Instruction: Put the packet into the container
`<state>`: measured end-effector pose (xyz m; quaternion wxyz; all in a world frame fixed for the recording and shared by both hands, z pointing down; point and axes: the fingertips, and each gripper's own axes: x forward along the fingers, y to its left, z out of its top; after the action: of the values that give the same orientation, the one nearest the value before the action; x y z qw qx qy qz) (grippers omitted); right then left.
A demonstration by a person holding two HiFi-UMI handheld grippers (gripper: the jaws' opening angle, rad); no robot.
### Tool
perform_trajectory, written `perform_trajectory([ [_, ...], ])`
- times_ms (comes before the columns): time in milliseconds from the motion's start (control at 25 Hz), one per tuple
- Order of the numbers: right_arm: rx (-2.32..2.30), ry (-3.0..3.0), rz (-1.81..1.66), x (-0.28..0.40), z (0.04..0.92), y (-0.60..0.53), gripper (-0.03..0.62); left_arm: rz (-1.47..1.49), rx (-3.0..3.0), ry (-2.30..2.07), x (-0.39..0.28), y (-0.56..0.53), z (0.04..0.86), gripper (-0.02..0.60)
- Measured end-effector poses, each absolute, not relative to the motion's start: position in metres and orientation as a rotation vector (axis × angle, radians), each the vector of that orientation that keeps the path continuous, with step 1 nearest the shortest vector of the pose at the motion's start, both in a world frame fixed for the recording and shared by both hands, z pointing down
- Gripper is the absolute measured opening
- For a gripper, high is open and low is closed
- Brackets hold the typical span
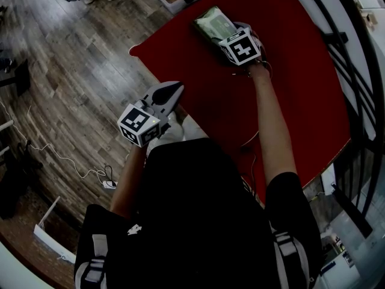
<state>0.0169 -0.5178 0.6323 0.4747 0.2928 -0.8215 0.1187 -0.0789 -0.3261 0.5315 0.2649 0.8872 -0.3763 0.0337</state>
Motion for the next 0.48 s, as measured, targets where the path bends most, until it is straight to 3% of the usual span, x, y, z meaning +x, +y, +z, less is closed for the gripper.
perform_trajectory([
  [480, 0.738, -2.049, 0.263, 0.019, 0.628, -0.517, 0.388, -0.045, 2.458, -0.972, -0.073, -0.328, 0.506, 0.004],
])
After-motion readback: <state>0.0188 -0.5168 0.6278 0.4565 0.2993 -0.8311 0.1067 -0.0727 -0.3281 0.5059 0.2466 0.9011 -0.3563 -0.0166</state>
